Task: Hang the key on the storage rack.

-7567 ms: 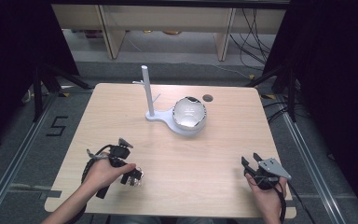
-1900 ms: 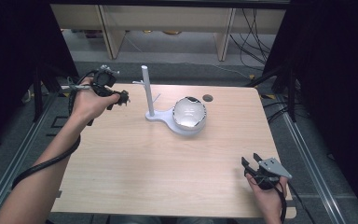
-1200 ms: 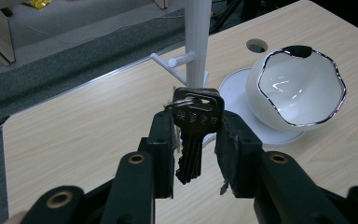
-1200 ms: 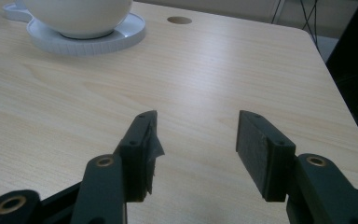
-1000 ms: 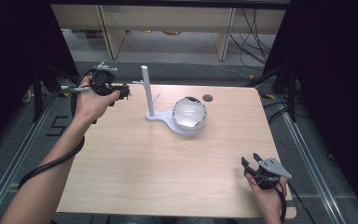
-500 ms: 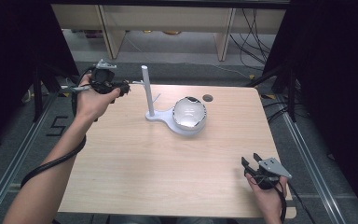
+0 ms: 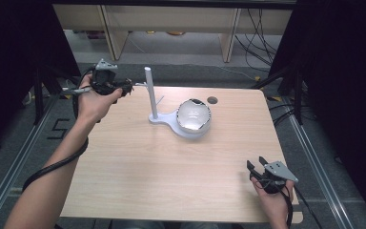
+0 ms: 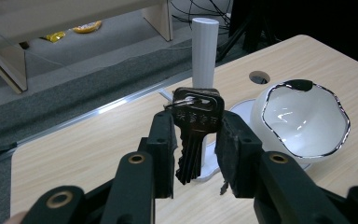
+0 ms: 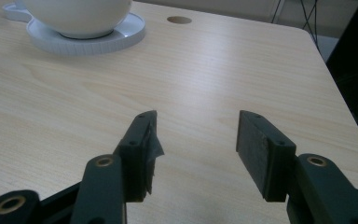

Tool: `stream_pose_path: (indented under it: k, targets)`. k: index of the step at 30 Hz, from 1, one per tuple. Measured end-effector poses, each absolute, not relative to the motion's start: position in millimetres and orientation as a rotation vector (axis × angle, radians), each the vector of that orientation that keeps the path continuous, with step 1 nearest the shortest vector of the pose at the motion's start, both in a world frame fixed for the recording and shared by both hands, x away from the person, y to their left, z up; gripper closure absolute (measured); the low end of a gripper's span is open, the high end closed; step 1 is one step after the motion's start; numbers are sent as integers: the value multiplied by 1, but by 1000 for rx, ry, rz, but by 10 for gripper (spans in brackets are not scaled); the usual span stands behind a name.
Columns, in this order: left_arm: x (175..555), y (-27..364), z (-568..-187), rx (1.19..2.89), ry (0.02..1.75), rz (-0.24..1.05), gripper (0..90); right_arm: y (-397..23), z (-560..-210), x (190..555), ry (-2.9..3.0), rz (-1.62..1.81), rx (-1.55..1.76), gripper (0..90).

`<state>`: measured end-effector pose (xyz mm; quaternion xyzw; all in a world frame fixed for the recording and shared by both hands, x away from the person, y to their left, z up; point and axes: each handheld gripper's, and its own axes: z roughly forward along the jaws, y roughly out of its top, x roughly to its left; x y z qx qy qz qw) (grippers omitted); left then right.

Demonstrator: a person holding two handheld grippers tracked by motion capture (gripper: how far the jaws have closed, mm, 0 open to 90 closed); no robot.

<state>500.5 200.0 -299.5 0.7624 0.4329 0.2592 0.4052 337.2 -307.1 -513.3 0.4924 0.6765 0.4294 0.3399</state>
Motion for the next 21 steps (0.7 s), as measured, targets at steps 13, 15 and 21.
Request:
stream_pose_path:
  k: [13,15,21]
  targets:
    - [508,199,-307,1937,1087,643,671,-308,-514,338,1764,1102,1264,488]
    - [509,198,-309,1941,1091,637,671,-307,-513,337,1757,1112,1292,488]
    - [514,196,-318,1962,1094,625,671,-308,-513,339,1768,1116,1259,488]
